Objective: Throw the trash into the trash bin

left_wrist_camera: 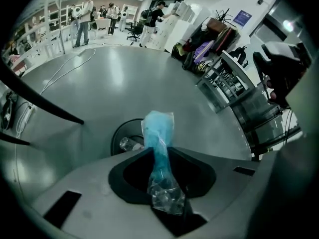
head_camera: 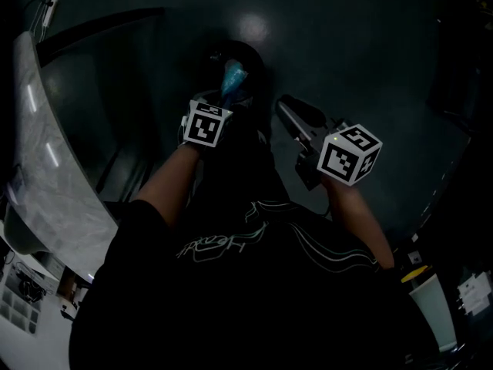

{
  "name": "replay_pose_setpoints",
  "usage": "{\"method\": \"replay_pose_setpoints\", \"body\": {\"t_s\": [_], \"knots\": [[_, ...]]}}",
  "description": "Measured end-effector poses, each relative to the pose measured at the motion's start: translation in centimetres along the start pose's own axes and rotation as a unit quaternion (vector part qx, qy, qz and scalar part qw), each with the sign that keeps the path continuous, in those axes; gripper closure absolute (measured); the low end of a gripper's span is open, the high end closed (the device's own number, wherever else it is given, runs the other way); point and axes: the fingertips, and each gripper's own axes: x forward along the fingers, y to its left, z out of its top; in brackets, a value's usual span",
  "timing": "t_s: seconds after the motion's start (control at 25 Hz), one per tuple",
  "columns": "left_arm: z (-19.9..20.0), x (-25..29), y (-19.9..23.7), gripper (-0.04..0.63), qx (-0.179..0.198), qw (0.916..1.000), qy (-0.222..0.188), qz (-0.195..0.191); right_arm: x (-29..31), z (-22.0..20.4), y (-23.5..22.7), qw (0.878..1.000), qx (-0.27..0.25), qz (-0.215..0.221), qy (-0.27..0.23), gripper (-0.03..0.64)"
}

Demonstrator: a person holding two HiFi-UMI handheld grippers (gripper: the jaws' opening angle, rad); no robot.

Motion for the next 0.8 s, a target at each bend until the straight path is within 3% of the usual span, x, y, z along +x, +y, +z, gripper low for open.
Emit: {"method": "replay_pose_setpoints", "body": {"t_s": [0.08,0.24,0.56,0.8], "knots": [[0.0,0.5,-0.4,0.437,-0.006,1.0,0.003,-0.005,-0.4,-0.6,-0.2,1.0,0.007,0.002,0.005,0.525],[-0.3,0.6,-0.1,0.335,-0.03,0.9995,-0.006,0.0,-0.3,-1.6,-0.6,1.0,0.021,0.004,0.009,0.525],[-1.7,-0.3,-0.4,0.322,-0.059,0.9982,-0.008,0.004,-0.5,-2.0,-0.2,1.0,0.015,0.011,0.019,0.525],[-1.6,-2.8,-1.6,0.322,-0.129,0.9871,-0.079,-0.053,-0.3,-3.6,1.6,0.999,-0.002,0.018,0.03,0.525]]}}
